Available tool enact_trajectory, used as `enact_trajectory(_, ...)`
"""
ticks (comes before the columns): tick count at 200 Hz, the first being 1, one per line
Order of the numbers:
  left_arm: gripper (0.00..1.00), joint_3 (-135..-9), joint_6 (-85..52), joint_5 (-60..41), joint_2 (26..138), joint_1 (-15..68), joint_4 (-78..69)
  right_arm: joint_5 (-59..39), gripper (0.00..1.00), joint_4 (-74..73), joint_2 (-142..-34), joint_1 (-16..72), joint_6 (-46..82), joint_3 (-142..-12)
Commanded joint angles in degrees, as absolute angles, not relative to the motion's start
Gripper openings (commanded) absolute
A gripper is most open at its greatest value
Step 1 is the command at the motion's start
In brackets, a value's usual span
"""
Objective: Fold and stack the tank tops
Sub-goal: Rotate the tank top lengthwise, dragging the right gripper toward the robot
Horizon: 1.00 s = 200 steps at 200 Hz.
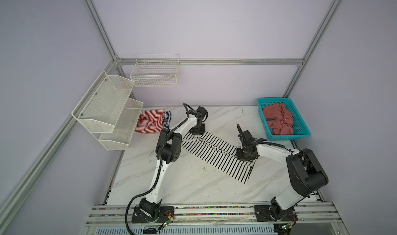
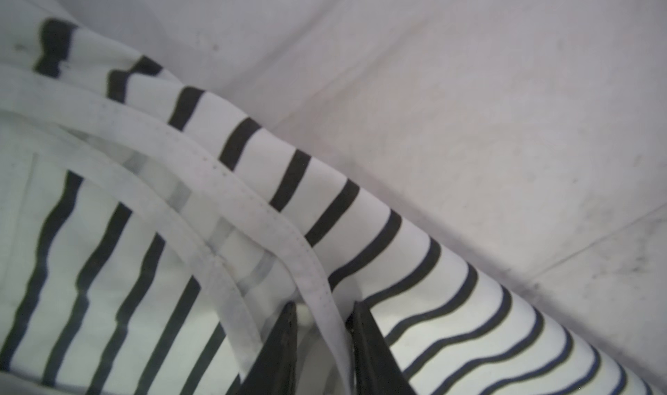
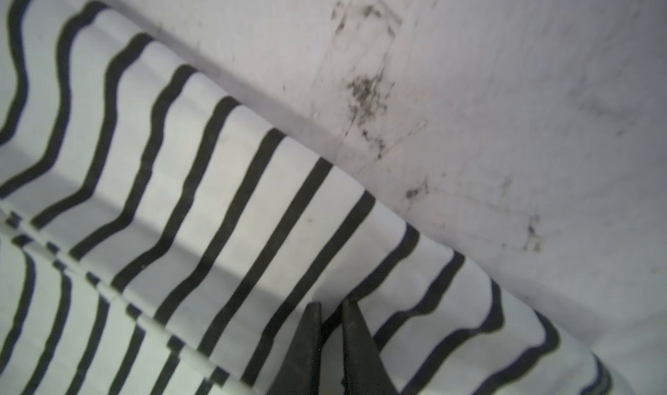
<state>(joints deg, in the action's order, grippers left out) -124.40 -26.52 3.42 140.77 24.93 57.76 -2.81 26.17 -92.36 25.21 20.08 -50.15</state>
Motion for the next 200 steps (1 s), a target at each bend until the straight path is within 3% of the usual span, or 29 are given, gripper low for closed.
enact_trajectory(1,0.27,-131.75,-23.87,-1.41,146.86,25.21,58.62,-5.28,0.18,32.17,-91.34,28.74,25.02,-45.29)
enact_trajectory(80,0.28,-142.65,-25.04,-13.09,154.81,26.15,51.45,-10.5,0.2,29.48,-81.16,43.73,44.0,-38.53)
enact_trajectory(150,0.28,-143.45,-26.36,-18.3,156.0,28.47,39.22,-11.97,0.2,20.93,-85.1,56.89,56.65,-35.64)
enact_trajectory(200,0.28,-141.58,-27.23,-16.97,153.87,28.52,38.8,-8.4,0.21,21.37,-85.42,58.97,57.95,-38.36)
